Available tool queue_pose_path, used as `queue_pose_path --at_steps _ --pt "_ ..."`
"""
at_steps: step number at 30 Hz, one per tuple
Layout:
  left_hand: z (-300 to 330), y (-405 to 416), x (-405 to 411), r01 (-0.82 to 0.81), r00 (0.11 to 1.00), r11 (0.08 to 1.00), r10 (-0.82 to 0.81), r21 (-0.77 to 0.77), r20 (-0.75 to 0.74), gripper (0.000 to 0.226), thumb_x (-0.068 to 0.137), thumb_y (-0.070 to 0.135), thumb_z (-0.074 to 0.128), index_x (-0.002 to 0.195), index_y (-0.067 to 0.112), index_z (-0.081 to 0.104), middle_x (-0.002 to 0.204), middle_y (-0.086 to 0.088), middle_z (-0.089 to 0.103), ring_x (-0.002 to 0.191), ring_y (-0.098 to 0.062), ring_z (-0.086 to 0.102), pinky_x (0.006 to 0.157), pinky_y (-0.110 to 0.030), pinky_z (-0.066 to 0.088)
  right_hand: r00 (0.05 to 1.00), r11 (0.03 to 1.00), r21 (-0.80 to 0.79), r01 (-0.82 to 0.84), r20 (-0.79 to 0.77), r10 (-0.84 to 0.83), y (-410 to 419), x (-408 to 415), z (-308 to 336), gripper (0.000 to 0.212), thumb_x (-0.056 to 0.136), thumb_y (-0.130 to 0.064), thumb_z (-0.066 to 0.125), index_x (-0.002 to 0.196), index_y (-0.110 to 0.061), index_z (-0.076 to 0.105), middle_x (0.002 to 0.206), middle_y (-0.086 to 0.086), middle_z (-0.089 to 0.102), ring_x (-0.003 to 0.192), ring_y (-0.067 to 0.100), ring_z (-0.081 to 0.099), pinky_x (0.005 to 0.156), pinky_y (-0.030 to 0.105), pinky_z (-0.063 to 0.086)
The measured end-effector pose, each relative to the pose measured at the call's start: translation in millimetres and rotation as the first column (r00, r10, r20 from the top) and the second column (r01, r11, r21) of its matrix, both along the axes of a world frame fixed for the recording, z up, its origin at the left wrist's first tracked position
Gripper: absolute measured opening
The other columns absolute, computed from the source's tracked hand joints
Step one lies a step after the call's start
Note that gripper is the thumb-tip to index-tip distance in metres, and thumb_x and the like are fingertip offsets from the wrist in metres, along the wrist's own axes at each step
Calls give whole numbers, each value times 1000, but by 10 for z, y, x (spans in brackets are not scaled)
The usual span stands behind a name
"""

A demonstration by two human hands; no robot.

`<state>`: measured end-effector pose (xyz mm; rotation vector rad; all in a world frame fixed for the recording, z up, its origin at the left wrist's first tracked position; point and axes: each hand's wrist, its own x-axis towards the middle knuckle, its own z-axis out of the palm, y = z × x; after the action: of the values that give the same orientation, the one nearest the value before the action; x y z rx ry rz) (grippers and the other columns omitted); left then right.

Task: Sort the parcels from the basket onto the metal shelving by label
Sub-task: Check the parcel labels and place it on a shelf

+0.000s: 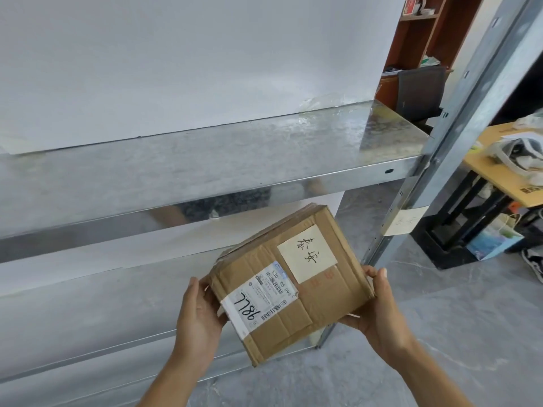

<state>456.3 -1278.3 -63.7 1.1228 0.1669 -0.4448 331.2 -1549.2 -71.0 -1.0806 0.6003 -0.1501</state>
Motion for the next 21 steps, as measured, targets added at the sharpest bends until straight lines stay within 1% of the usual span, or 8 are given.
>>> queue_pose_path --at_steps 3,5,7,9,11,15,19,21 --pt "4 -76 40 72 997 994 -73 84 6 54 106 51 23 127 25 66 112 -4 78 101 -24 71 80 -43 53 999 999 20 36 4 -36 -28 -12 -44 71 94 -69 33 136 -19 62 131 15 73 114 40 74 85 56 64" --pt "7 -118 99 147 989 977 -148 153 -5 55 105 56 22 140 34 59 125 -2 74 115 -27 67 82 -46 56 999 998 43 44 -1 -44 -54 -19 -41 76 96 -69 30 140 -14 59 134 17 70 113 43 74 85 56 64" --pt "12 -147 171 233 972 951 -236 202 -9 56 103 62 20 145 43 53 136 -1 68 127 -27 62 88 -52 58 999 998 51 37 -21 -36 -92 1 -15 79 95 -70 27 141 -14 57 137 14 67 109 45 75 86 55 65" --pt "17 -178 239 303 952 925 -306 229 -22 57 102 66 18 145 49 51 142 2 66 132 -24 59 95 -58 57 998 999 37 23 -58 -21 -127 37 17 77 90 -74 28 138 -20 57 138 7 63 106 48 76 91 56 63" --pt "36 -236 301 354 934 902 -356 245 -39 58 101 69 16 144 51 50 144 6 64 135 -21 57 101 -61 53 997 999 38 19 -75 -16 -163 85 61 74 87 -76 29 131 -25 60 136 2 63 108 46 76 90 53 64" --pt "99 -406 408 401 915 877 -398 263 -67 58 101 69 16 140 50 53 141 9 64 133 -19 56 105 -66 47 995 997 72 40 -93 -33 -277 213 57 70 98 -72 25 133 -24 63 141 11 62 121 44 69 85 50 65" --pt "109 -550 485 427 903 854 -419 297 -93 52 101 69 13 128 53 54 134 13 64 126 -15 56 98 -59 48 988 993 102 65 -147 -50 -347 356 16 73 98 -75 26 141 -24 57 145 10 56 126 45 63 87 56 64" --pt "74 -588 512 432 901 848 -421 308 -103 52 101 69 12 128 54 54 137 13 62 129 -15 54 102 -60 46 986 990 111 82 -153 -65 -350 407 -3 78 98 -75 26 148 -20 52 149 10 52 130 44 59 88 58 63"
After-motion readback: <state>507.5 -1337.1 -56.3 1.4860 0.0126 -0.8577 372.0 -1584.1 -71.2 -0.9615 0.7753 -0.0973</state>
